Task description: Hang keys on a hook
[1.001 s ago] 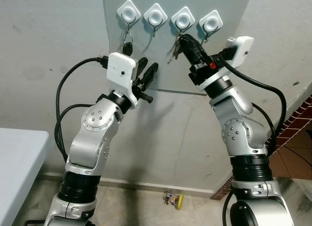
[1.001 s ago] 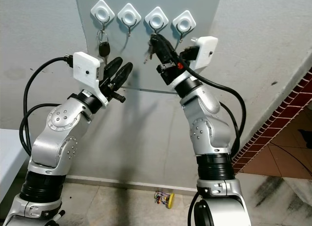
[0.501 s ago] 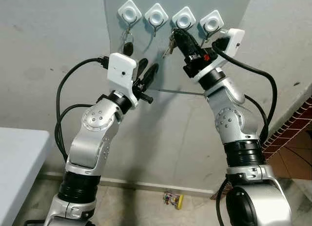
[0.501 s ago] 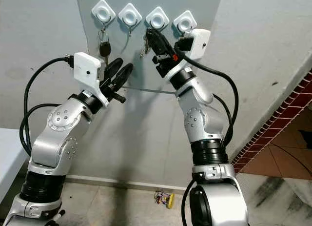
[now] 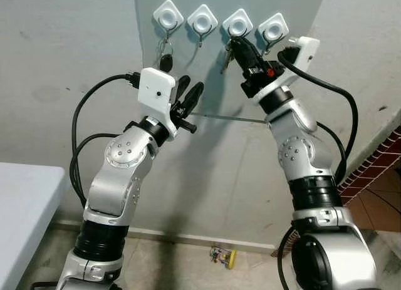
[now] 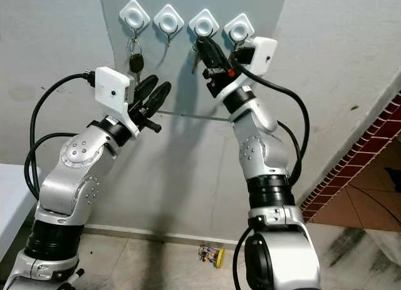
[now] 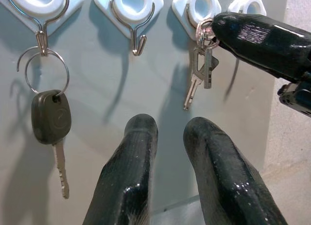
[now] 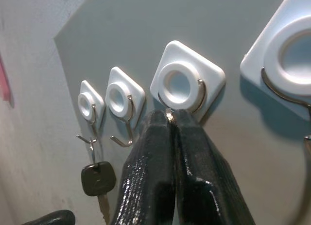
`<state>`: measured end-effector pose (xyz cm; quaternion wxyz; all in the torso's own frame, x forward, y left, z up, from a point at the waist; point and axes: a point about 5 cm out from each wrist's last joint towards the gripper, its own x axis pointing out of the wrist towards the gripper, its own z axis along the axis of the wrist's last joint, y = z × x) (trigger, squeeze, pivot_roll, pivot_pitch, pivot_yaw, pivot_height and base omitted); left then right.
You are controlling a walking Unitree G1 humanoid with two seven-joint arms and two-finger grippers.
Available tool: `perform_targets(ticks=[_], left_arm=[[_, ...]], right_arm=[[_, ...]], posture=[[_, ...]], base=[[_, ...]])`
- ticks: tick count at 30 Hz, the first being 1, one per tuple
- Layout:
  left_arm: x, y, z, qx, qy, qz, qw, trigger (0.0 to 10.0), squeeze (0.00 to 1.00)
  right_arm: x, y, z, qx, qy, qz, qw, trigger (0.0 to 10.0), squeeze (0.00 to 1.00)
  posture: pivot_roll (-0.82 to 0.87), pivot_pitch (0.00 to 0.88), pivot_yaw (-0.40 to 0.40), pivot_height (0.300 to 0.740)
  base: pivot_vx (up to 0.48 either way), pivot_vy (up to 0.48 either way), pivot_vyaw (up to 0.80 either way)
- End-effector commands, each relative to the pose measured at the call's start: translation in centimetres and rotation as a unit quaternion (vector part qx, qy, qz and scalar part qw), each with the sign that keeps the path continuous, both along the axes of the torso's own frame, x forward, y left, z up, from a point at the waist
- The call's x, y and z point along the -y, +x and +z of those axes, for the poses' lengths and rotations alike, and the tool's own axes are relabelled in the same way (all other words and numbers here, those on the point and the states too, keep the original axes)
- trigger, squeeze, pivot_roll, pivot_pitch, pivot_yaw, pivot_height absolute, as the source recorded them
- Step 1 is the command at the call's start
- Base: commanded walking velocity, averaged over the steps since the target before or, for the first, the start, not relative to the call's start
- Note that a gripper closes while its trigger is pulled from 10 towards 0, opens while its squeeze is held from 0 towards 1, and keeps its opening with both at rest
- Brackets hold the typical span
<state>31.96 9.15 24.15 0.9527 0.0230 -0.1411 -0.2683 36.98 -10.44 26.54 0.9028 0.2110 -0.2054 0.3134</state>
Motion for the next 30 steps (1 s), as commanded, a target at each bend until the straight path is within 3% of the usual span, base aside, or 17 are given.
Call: perform_targets(ticks=[1, 11, 21, 22, 24, 25, 30], left_arm=[[0.4, -0.3, 0.5, 0.01, 0.004, -0.011, 1.0, 10.0, 0.0], [0.4, -0.2, 0.6, 0.008, 0.007, -0.015, 1.0, 10.0, 0.0], [0.2, -0.2, 0.6, 0.007, 0.01, -0.012, 1.0, 10.0, 0.0], [0.2, -0.2, 0.6, 0.007, 0.011, -0.011, 1.0, 10.0, 0.0], [0.1, -0.2, 0.6, 0.007, 0.011, -0.011, 1.0, 10.0, 0.0], [0.1, -0.2, 0.6, 0.007, 0.011, -0.011, 1.0, 10.0, 0.0], [0.1, -0.2, 0.6, 0.006, 0.011, -0.008, 1.0, 10.0, 0.0]], right_arm=[[1.7, -0.1, -0.6, -0.012, 0.006, -0.026, 1.0, 10.0, 0.0], [3.3, -0.7, -1.8, -0.032, 0.009, -0.043, 0.998, 10.0, 0.0], [3.4, -1.1, -2.6, -0.046, 0.002, -0.043, 0.998, 10.0, 0.0], [3.3, -1.1, -2.6, -0.046, 0.003, -0.041, 0.998, 10.0, 0.11], [3.2, -1.1, -2.6, -0.046, 0.005, -0.039, 0.998, 10.0, 0.11], [3.2, -1.1, -2.5, -0.046, 0.008, -0.038, 0.998, 10.0, 1.0], [3.3, -1.1, -2.3, -0.044, 0.018, -0.038, 0.998, 10.0, 1.0]], posture=[[-0.1, 0.026, -0.06, 0.74], [-0.1, 0.036, -0.048, 0.74], [-0.09, 0.045, -0.046, 0.74], [-0.1, 0.047, -0.045, 0.74], [-0.1, 0.047, -0.045, 0.74], [-0.1, 0.047, -0.045, 0.74], [-0.09, 0.046, -0.048, 0.74]], base=[[0.0, 0.0, 0.0], [0.0, 0.0, 0.0], [0.0, 0.0, 0.0], [0.0, 0.0, 0.0], [0.0, 0.0, 0.0], [0.0, 0.0, 0.0], [0.0, 0.0, 0.0]])
